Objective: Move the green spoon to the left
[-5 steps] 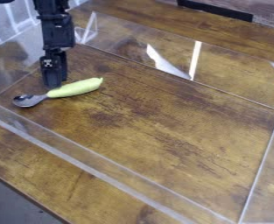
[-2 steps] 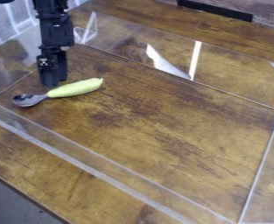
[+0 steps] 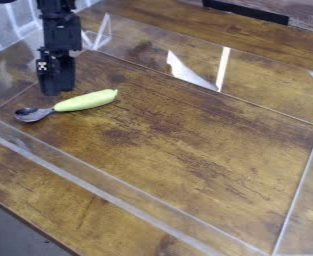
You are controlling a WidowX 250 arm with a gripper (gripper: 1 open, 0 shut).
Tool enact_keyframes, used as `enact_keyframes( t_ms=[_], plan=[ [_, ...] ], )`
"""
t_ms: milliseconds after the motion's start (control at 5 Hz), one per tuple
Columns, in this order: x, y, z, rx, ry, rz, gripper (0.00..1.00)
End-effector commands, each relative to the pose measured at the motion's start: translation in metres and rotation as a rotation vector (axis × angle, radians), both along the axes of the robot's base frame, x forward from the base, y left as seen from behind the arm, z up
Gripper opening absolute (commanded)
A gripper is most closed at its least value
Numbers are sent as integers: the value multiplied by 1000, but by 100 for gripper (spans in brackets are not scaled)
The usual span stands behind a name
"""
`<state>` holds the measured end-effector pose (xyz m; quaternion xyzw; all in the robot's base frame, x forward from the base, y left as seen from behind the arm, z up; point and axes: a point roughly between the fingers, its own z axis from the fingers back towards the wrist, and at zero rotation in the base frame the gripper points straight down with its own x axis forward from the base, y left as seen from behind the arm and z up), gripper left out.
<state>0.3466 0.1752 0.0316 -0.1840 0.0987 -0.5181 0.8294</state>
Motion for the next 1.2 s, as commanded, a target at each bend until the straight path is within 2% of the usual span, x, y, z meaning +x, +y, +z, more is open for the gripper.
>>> enact_keyframes(
  t_ms=[0,200,400,600,800,1000],
  plan=[
    [-9,3,9,-4,-19,39,100],
    [-12,-11,10,-26,-8,55,100],
    [-15,-23,10,-38,1,76,100],
    [-15,-14,11,-47,8,98,100],
    [-15,-5,9,-55,13,121,0],
    [-15,-2,11,-63,18,155,0]
  ],
)
